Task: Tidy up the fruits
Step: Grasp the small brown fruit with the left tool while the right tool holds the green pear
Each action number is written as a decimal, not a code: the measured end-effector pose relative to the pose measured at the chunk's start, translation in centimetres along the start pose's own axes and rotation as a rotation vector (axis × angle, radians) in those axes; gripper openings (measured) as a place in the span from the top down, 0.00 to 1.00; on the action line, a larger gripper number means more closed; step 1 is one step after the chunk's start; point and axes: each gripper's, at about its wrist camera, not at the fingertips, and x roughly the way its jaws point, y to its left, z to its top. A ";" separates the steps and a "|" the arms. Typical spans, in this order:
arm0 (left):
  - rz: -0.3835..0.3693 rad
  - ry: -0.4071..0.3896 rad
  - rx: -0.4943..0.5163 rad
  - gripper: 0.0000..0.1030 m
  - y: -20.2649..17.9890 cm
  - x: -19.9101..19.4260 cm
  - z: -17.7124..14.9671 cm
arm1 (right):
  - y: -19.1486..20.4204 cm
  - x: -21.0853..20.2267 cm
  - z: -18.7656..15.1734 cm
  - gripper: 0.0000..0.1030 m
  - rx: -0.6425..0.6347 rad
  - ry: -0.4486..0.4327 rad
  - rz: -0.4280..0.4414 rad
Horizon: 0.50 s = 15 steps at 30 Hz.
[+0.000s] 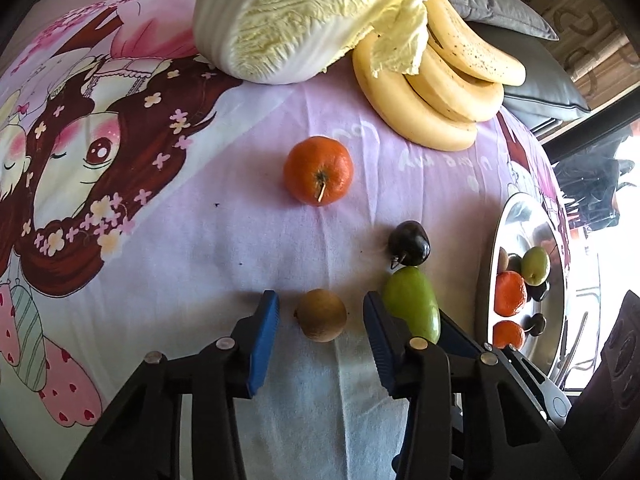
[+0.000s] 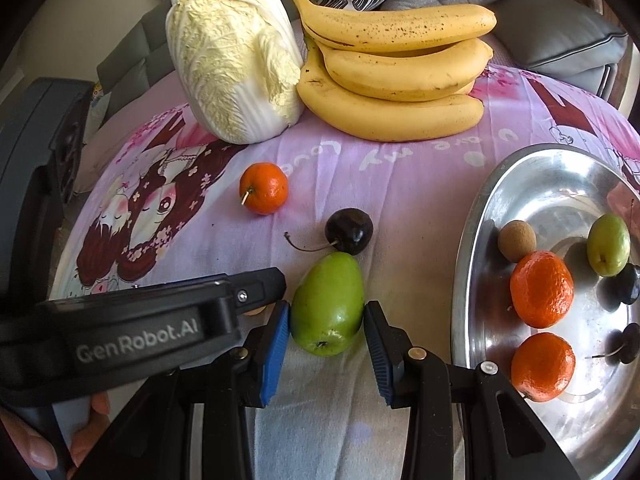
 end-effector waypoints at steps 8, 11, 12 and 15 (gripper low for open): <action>0.013 -0.010 0.003 0.73 -0.2 0.3 -0.2 | 0.2 0.1 0.0 0.60 -0.006 -0.002 -0.007; 0.017 -0.010 0.007 0.73 -0.2 0.1 -0.4 | 0.3 0.2 0.1 0.60 -0.012 -0.003 -0.013; 0.017 -0.010 0.006 0.73 -0.1 0.1 -0.3 | 0.3 0.2 0.1 0.60 -0.013 -0.003 -0.014; 0.016 -0.008 0.005 0.73 0.0 0.0 -0.3 | 0.4 0.3 0.1 0.60 -0.019 -0.005 -0.019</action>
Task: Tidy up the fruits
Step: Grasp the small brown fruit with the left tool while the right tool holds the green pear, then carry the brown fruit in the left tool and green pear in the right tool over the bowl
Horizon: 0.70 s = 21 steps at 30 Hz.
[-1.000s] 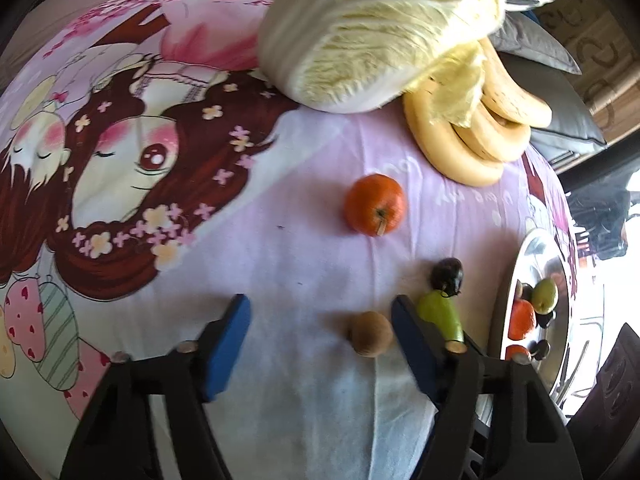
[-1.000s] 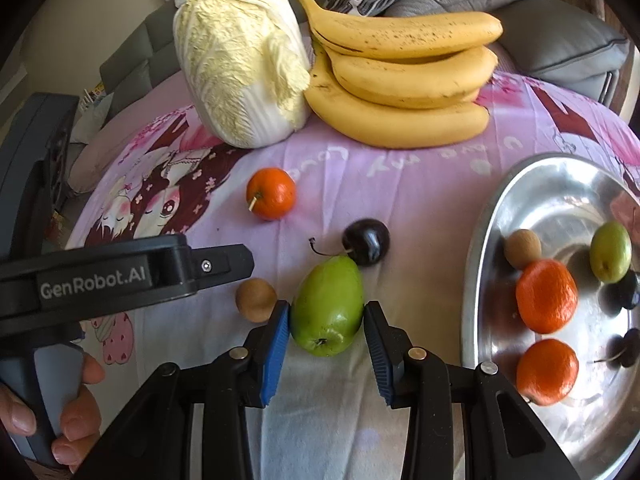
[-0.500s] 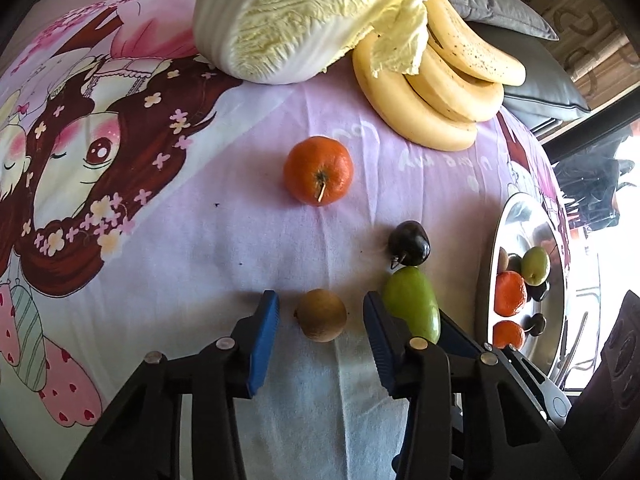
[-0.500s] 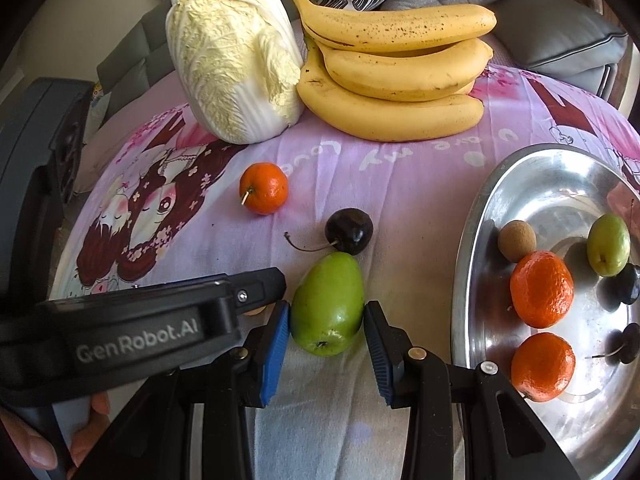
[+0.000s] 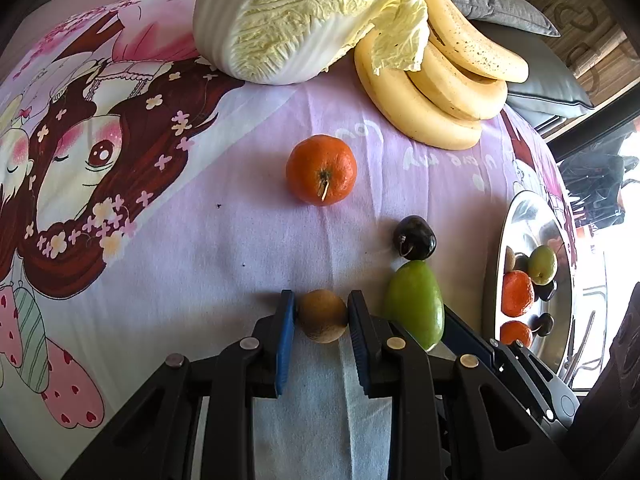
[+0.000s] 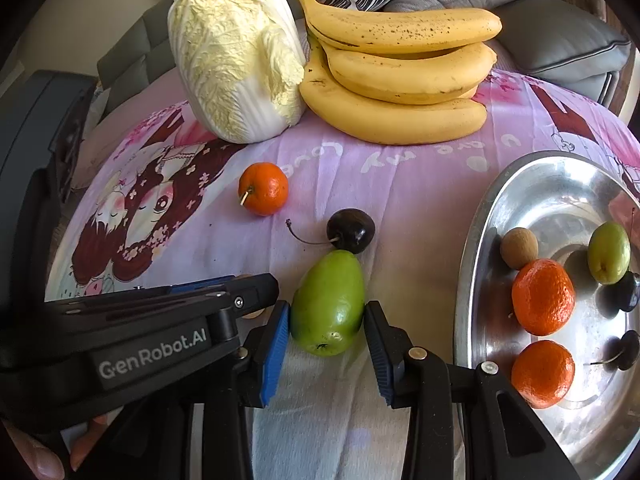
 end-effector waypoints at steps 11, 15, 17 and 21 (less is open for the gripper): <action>-0.004 0.001 -0.003 0.73 0.4 0.2 0.1 | 0.2 0.5 0.3 0.60 -0.020 -0.023 -0.019; -0.004 0.001 -0.001 0.73 0.6 0.3 0.2 | 0.3 0.5 0.3 0.60 -0.023 -0.027 -0.020; -0.005 0.000 -0.002 0.73 0.6 0.3 0.2 | 0.3 0.6 0.3 0.60 -0.027 -0.029 -0.022; -0.013 0.000 -0.010 0.73 0.9 0.1 0.2 | 0.2 0.3 0.2 0.60 -0.020 -0.030 -0.008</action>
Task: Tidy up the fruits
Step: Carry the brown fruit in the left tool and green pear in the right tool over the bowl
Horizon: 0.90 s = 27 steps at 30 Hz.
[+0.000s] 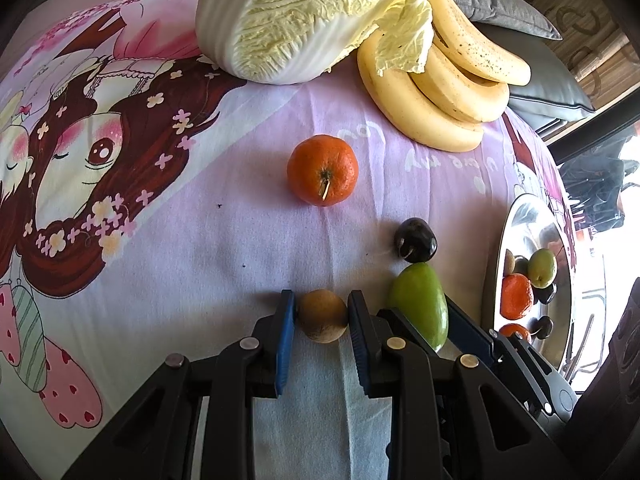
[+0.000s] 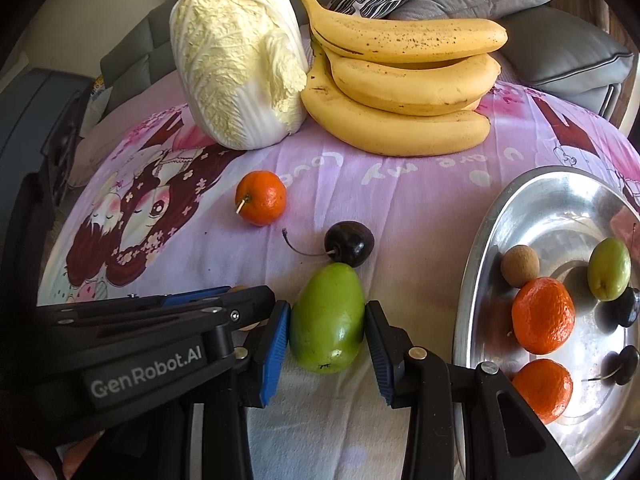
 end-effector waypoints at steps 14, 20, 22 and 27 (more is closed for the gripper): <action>-0.015 -0.072 0.008 0.73 0.7 -3.4 0.5 | -0.3 -2.7 0.0 0.60 0.037 -0.043 0.055; -0.011 -0.094 0.016 0.73 0.6 -4.7 0.7 | -1.2 -3.4 0.2 0.60 0.067 -0.053 0.058; -0.005 -0.095 0.018 0.73 0.4 -4.8 0.4 | -1.6 -3.8 0.3 0.60 0.078 -0.062 0.060; 0.006 -0.107 0.024 0.73 -1.0 -4.7 0.4 | -3.3 -4.9 0.6 0.61 0.116 -0.085 0.039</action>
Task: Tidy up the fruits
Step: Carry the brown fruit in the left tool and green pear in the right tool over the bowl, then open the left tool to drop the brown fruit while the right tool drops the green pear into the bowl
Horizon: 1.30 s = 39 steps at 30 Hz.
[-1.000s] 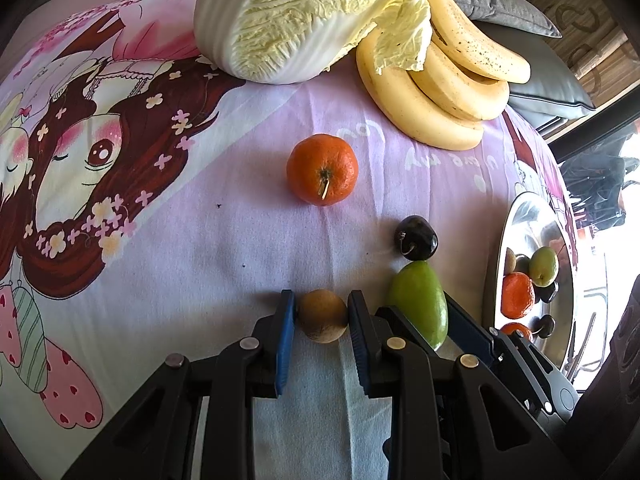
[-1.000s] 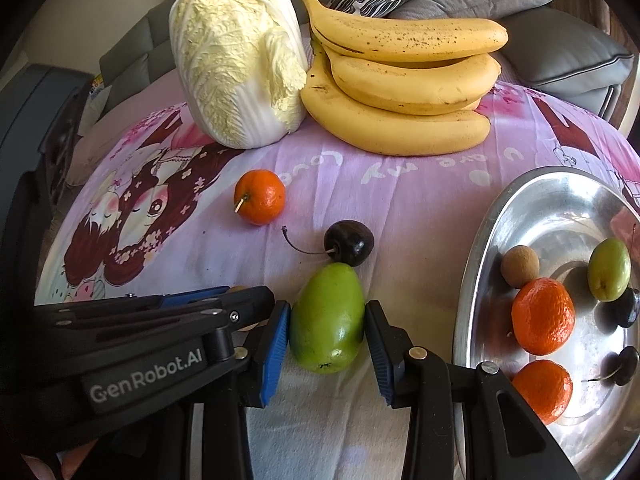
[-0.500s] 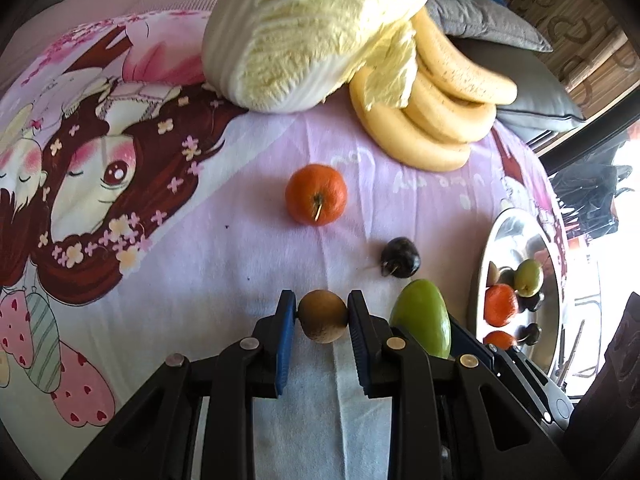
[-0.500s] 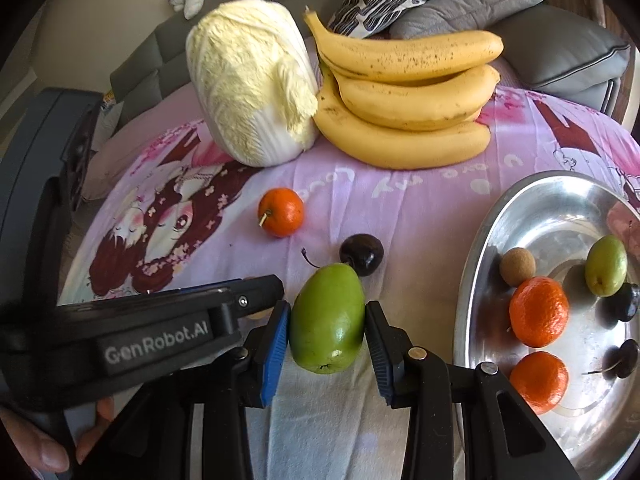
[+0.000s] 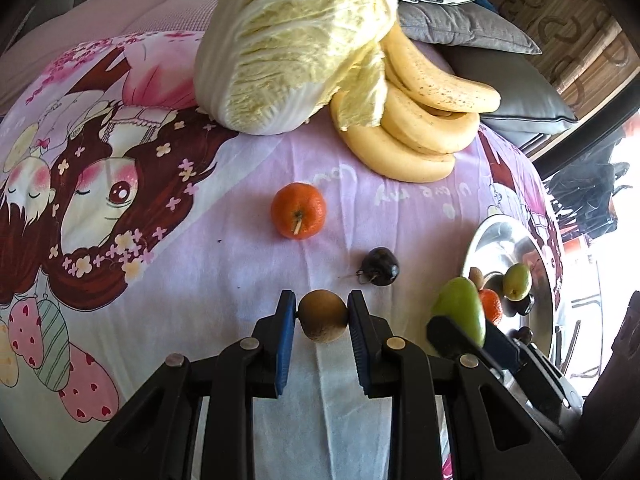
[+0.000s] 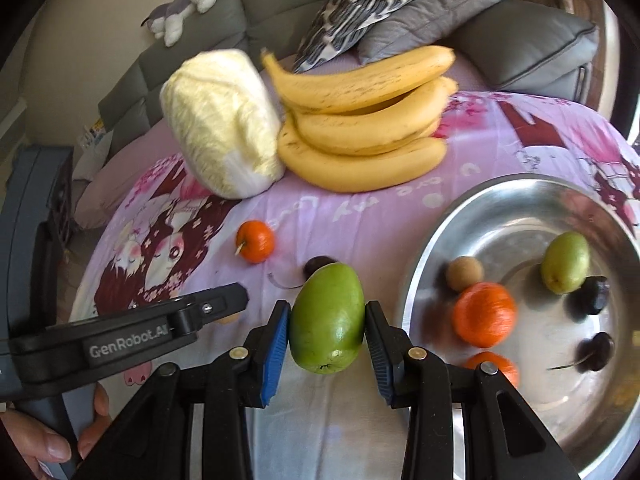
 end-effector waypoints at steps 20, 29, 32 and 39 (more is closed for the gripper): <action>-0.033 0.013 0.203 0.73 -9.4 1.1 1.1 | -10.3 -4.6 0.9 0.61 0.241 -0.085 -0.144; -0.048 0.062 0.299 0.73 -12.8 2.8 0.3 | -13.3 -5.7 0.4 0.60 0.292 -0.082 -0.187; -0.041 0.081 0.311 0.73 -12.9 3.3 -0.2 | -13.4 -5.5 0.3 0.60 0.289 -0.071 -0.185; -0.039 0.088 0.320 0.73 -13.1 3.5 -0.6 | -13.1 -4.6 -0.1 0.60 0.268 -0.025 -0.192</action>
